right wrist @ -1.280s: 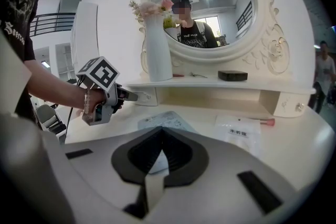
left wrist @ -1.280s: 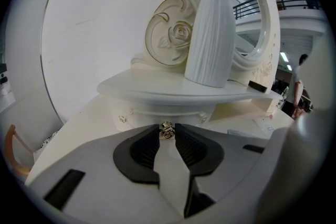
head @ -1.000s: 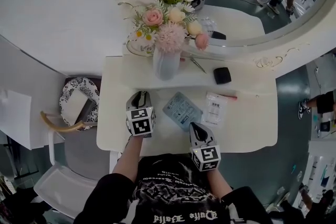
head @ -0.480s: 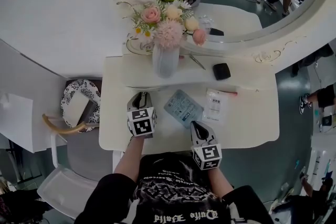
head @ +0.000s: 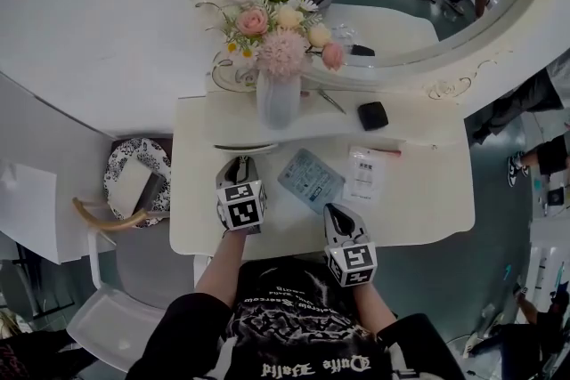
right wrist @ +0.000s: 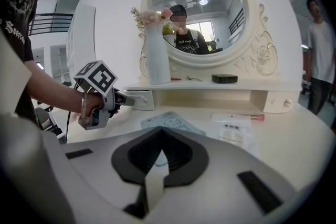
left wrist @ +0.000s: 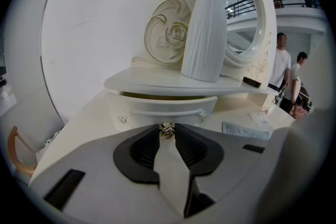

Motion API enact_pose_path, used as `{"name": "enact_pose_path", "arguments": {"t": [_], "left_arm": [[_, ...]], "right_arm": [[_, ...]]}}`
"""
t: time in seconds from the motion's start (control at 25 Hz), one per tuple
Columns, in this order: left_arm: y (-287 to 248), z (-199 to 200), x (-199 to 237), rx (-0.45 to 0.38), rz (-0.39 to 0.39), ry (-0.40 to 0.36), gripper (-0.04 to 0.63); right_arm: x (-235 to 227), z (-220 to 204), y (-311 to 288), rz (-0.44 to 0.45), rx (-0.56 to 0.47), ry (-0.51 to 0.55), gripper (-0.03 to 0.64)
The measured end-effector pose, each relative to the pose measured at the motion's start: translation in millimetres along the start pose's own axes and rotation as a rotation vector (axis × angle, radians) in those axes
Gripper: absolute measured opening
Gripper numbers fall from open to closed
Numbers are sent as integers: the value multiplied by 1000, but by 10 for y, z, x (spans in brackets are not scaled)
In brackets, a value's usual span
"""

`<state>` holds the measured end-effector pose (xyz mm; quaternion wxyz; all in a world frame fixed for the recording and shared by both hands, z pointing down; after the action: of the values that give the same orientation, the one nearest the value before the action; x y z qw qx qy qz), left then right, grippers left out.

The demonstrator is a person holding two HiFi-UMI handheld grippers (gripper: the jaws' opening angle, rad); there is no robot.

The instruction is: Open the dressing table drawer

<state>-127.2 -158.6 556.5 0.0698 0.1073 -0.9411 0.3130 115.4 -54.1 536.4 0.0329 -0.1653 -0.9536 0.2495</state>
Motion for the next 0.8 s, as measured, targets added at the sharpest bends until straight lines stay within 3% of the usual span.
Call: {"name": "enact_pose_path", "arguments": {"t": [0.8], "left_arm": [[79,-74,-35,26,-5,-12,103]], "right_arm": [[20,-56,136,-43,-24,-27,9]]}}
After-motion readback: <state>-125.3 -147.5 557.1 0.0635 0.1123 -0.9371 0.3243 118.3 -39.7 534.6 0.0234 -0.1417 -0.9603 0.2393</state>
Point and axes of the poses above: the fingertips, and each gripper's own axes: y backward along the fingers, x to its left, z out of its top, the point moved 6 cm from there along y, backward along the fingers, and after that the axes turned 10 degrees about -z, right-handed, at the moved point
